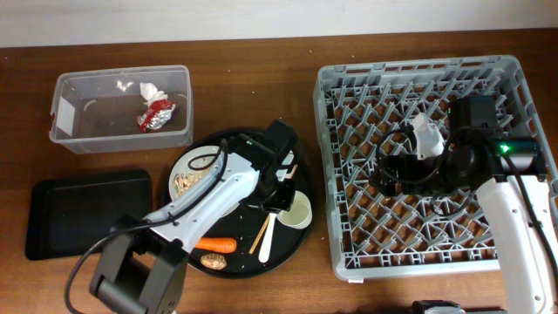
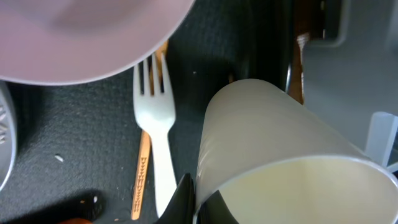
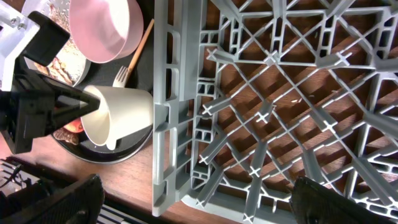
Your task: Sort waste into correct bins and load items into the dishwasher rack
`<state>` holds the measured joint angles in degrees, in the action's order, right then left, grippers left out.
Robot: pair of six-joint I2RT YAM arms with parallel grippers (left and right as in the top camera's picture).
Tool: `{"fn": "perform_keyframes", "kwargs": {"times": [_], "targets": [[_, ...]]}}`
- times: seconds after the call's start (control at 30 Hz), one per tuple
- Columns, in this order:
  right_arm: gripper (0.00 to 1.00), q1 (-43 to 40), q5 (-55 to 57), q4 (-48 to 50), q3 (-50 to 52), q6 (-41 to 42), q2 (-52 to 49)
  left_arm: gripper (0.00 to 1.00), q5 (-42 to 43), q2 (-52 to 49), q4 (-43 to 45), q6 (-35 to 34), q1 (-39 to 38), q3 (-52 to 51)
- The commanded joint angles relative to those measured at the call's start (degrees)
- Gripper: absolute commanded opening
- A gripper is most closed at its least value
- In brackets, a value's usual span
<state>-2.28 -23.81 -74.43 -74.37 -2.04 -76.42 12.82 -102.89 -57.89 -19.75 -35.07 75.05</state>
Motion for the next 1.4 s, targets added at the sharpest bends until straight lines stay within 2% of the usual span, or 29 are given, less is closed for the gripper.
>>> {"fn": "perform_keyframes", "kwargs": {"times": [0.0,0.03,0.13,0.2,0.27,0.33,0.4,0.47,0.67,0.87,0.9,1.0,1.1,1.17,1.27,1.37], "targets": [[0.98,0.4,0.5,-0.6,-0.9,-0.8,0.7,0.00,1.0,1.2,-1.9,0.3,4.6,3.7],[0.98,0.4,0.5,-0.6,-0.9,-0.8,0.7,0.00,4.8,2.3,-1.9,2.3,6.6,5.0],[0.98,0.4,-1.1,-0.5,-0.9,-3.9,0.7,0.00,27.0,5.1,0.3,10.8,14.3,8.4],[0.98,0.4,-9.8,-0.4,-0.9,-10.9,0.7,0.00,48.2,5.5,4.8,17.0,18.2,8.5],[0.99,0.4,-22.9,0.2,-0.9,-18.9,0.7,0.00,61.5,5.5,8.1,19.5,19.7,8.5],[0.98,0.4,-33.1,1.6,-0.9,-23.3,0.7,0.00,66.4,5.5,9.5,19.4,19.6,8.5],[0.98,0.4,-37.4,3.4,-0.9,-24.7,0.7,0.00,69.9,5.5,10.0,19.4,19.2,8.5],[0.98,0.4,-39.7,5.6,-0.9,-24.7,0.7,0.00,72.3,5.5,10.3,19.4,18.7,8.5],[0.98,0.6,-51.5,11.0,-0.9,-24.7,0.7,0.00,72.3,5.5,10.3,19.4,17.9,8.5],[1.00,5.7,-52.1,14.6,-0.9,-24.7,0.7,0.00,70.2,5.5,10.3,19.4,15.6,8.5],[0.99,6.0,-52.1,14.7,-0.9,-24.7,0.7,0.00,69.9,5.5,10.3,19.4,15.6,8.5],[0.88,6.1,-52.1,14.4,-0.9,-24.5,0.7,0.00,67.9,5.5,10.3,19.3,15.6,8.5],[0.87,6.1,-52.0,13.8,-0.9,-24.5,0.7,0.00,67.7,5.5,10.4,19.3,15.7,8.5],[0.81,6.1,-51.8,13.0,-0.9,-24.5,0.7,0.00,67.0,5.5,10.6,19.3,15.7,8.5],[0.81,6.1,-45.9,10.1,-0.9,-24.5,0.7,0.00,66.7,5.5,11.2,19.2,15.7,8.5],[0.80,6.1,-46.1,10.0,-0.9,-24.5,0.7,0.00,66.7,5.5,11.5,18.9,15.7,8.5]]}}
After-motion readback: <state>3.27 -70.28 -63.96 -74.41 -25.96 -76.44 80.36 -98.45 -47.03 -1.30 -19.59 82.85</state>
